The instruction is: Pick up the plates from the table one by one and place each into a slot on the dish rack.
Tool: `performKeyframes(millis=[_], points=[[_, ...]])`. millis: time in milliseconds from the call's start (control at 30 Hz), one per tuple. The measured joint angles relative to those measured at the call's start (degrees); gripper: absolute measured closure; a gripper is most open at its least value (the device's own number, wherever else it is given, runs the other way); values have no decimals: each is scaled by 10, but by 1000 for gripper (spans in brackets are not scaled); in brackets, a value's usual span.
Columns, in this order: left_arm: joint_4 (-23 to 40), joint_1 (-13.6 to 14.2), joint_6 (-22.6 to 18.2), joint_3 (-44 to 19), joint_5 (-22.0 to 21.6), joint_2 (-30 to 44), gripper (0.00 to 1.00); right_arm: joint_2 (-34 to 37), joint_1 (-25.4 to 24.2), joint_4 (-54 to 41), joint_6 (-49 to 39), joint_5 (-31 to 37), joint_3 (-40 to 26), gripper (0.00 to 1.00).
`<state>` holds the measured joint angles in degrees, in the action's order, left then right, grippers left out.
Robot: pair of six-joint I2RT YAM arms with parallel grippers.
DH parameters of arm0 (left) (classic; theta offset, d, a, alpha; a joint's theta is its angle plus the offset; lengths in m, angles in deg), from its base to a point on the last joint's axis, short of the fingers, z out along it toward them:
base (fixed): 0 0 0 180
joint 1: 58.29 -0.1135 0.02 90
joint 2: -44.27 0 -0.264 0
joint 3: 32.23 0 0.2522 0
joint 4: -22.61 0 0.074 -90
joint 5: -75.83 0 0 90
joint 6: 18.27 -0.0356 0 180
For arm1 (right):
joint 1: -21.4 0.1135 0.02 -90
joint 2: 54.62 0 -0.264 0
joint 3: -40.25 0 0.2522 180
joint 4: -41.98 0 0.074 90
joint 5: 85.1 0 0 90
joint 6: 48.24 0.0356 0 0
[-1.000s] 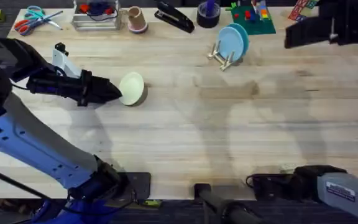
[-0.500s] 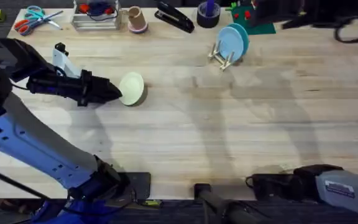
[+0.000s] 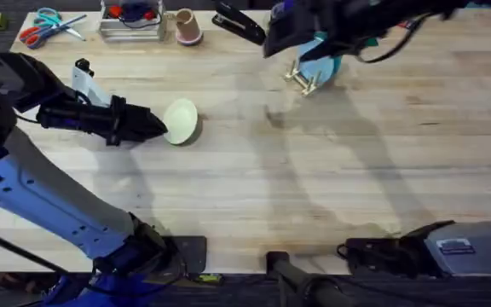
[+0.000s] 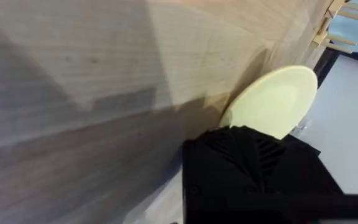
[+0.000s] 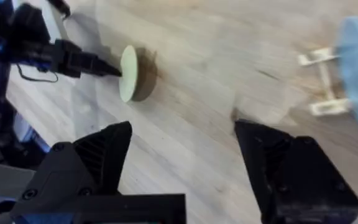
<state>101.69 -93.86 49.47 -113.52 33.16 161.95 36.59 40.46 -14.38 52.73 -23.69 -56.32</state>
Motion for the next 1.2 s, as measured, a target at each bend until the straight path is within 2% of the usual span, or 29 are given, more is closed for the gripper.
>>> performKeyframes(millis=[333, 600, 900, 1200], points=[[0, 0, 0, 0, 0, 0, 961, 112, 89, 86, 58, -7, 0, 7], [0, 0, 0, 0, 0, 0, 962, 171, 143, 194, 102, -9, 0, 7], [0, 0, 0, 0, 0, 0, 962, 208, 184, 277, 226, -10, 0, 7], [0, 0, 0, 0, 0, 0, 962, 237, 211, 326, 274, -10, 0, 7]])
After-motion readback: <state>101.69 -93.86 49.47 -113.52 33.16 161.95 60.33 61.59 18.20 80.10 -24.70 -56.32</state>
